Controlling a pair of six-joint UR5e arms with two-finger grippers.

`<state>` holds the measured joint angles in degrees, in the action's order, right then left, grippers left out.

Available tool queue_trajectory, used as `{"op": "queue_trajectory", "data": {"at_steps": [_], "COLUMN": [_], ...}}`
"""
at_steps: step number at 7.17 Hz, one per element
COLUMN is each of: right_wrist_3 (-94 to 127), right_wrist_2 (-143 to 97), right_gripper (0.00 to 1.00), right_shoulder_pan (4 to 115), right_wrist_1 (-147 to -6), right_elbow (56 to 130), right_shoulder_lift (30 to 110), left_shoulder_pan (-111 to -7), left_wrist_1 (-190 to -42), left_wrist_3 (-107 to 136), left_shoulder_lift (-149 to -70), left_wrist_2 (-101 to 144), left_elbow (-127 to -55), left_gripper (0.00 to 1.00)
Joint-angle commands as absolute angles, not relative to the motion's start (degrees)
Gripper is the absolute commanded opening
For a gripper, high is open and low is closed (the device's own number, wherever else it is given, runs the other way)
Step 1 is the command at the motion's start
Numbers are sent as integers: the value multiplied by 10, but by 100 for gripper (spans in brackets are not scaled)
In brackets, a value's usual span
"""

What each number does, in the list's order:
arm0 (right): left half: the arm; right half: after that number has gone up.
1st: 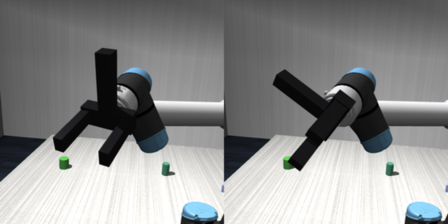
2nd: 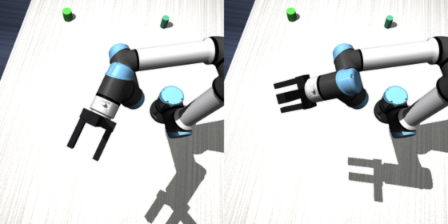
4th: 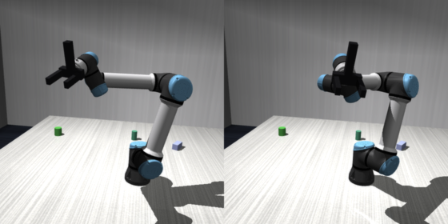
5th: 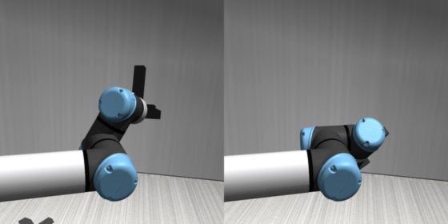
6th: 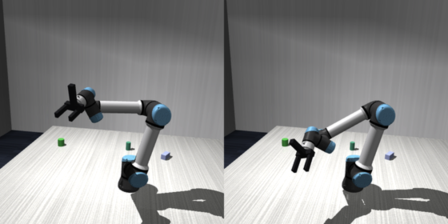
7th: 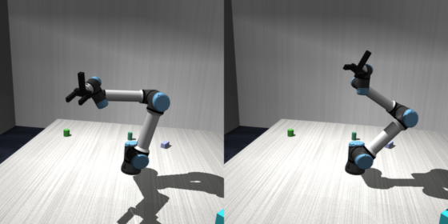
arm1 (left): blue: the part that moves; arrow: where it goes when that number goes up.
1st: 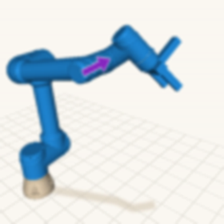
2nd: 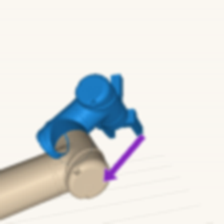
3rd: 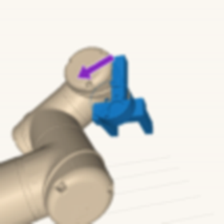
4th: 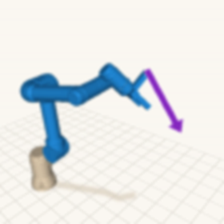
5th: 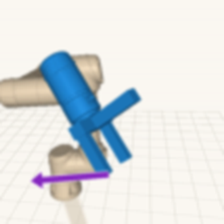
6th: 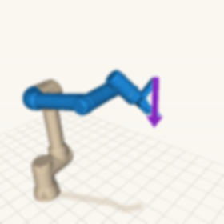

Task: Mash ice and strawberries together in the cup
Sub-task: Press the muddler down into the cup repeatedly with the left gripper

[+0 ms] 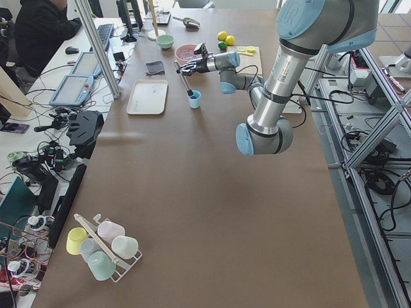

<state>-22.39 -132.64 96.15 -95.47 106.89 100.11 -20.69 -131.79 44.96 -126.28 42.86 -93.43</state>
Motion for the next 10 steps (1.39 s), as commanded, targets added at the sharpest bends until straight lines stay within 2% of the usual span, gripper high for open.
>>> {"op": "queue_trajectory", "data": {"at_steps": [1, 5, 7, 10], "right_wrist_3": [-223, -223, -222, -222], "right_wrist_2": [-1325, -1325, -1330, -1332], "right_gripper": [98, 98, 98, 98], "right_shoulder_pan": [962, 962, 962, 962], "right_wrist_1": [-955, -955, -955, -956], "right_elbow": [1068, 1069, 1070, 1070], "right_shoulder_lift": [1002, 1003, 995, 996], "left_shoulder_pan": [-194, -201, -271, -256], "left_wrist_1": [-1326, -1325, -1307, -1302], "left_wrist_3": [450, 440, 439, 449], "left_shoulder_lift": [-1263, -1268, -1271, -1270], "left_wrist_2": [428, 433, 540, 542], "left_elbow": [-925, -929, -967, -966], "left_gripper": [0, 0, 0, 0]}}
